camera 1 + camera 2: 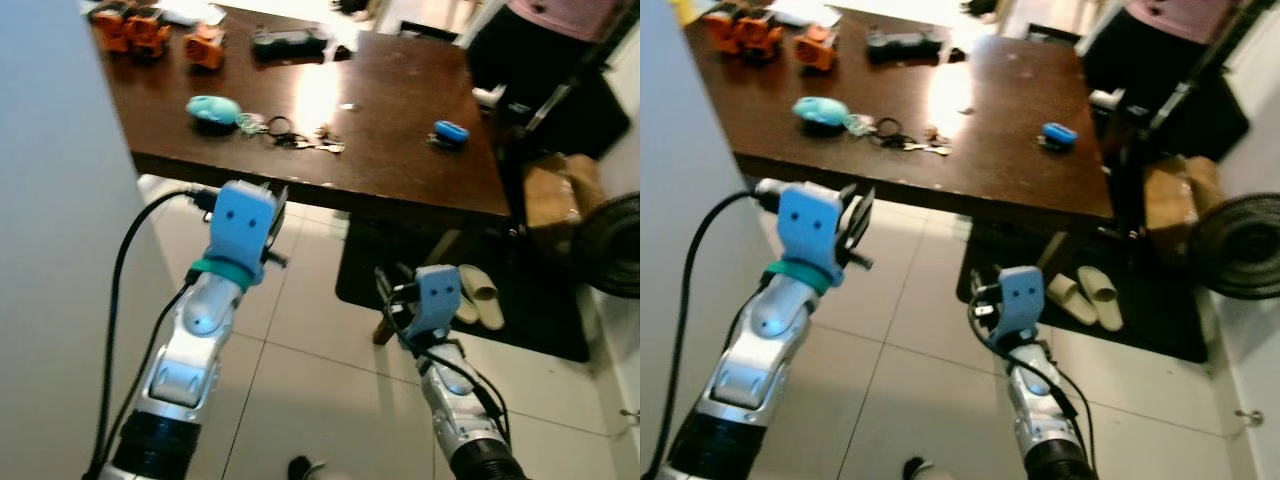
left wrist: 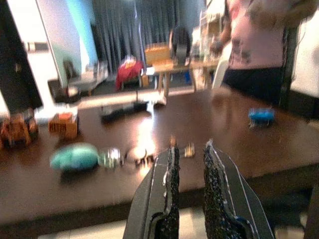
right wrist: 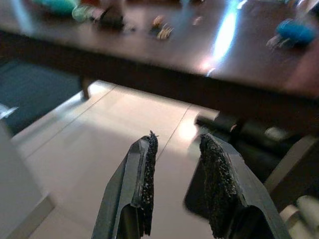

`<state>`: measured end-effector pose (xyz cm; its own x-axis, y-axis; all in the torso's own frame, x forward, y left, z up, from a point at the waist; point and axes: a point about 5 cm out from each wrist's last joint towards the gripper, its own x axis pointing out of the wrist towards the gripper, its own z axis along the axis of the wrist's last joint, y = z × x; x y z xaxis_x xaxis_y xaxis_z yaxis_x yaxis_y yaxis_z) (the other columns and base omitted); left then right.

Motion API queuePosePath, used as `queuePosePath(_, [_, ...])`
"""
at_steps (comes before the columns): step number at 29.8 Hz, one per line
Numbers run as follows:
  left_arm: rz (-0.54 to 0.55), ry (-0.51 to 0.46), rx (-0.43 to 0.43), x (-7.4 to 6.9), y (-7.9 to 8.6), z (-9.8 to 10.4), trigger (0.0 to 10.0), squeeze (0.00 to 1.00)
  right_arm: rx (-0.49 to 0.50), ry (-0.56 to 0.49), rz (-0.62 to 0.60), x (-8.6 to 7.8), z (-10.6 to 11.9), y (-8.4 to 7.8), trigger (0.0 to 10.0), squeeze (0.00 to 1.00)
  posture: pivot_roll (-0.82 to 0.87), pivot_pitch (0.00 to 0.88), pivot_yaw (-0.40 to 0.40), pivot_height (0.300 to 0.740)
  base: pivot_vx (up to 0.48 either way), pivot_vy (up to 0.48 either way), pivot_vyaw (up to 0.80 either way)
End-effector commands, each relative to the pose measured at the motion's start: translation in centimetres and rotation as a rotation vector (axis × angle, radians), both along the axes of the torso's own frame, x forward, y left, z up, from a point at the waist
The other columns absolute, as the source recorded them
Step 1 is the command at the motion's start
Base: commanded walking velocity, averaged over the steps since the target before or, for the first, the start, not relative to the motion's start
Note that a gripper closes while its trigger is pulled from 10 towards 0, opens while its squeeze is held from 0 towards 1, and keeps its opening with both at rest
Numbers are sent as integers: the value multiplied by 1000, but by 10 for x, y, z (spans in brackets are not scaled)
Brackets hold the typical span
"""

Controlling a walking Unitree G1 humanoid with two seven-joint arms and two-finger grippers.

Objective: Hang keys on a hook

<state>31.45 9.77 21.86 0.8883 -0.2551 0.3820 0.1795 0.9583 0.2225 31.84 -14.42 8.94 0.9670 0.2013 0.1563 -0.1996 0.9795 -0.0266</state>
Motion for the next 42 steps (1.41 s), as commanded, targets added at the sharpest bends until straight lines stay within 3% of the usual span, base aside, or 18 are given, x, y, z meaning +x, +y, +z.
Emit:
queuePosePath(1, [44, -8, -12, 2, 8, 5, 10000, 0, 3, -29, 27, 1, 6, 9, 10000, 0, -61, 72, -20, 740, 454, 0, 0])
queuePosePath(5, [42, -57, -38, 3, 7, 25, 10000, 0, -9, -92, 74, 6, 21, 22, 10000, 0, -57, 69, -20, 740, 454, 0, 0])
queuePosePath(10, [29, -75, -45, 2, 4, 31, 10000, 0, -14, -102, 94, 6, 23, 27, 10000, 0, -53, 67, -22, 740, 454, 0, 0])
queuePosePath(17, [8, -71, -43, 1, -1, 31, 10000, 0, -22, -75, 94, 4, 16, 24, 10000, 0, -53, 67, -22, 740, 454, 0, 0])
queuePosePath(26, [-20, -67, -44, 1, -7, 32, 10000, 0, -17, -43, 82, 3, 11, 21, 10000, 0, -61, 62, -23, 740, 454, 0, -713])
queuePosePath(37, [-118, -136, -75, -9, -17, 58, 10000, 0, -33, -23, 72, 3, 7, 18, 10000, 0, -61, 62, -23, 740, 451, 0, -800])
queuePosePath(42, [-123, -143, -67, -9, -19, 60, 10000, 0, -50, -28, 69, 3, 7, 17, 10000, 0, -53, 69, -26, 740, 448, 0, 0])
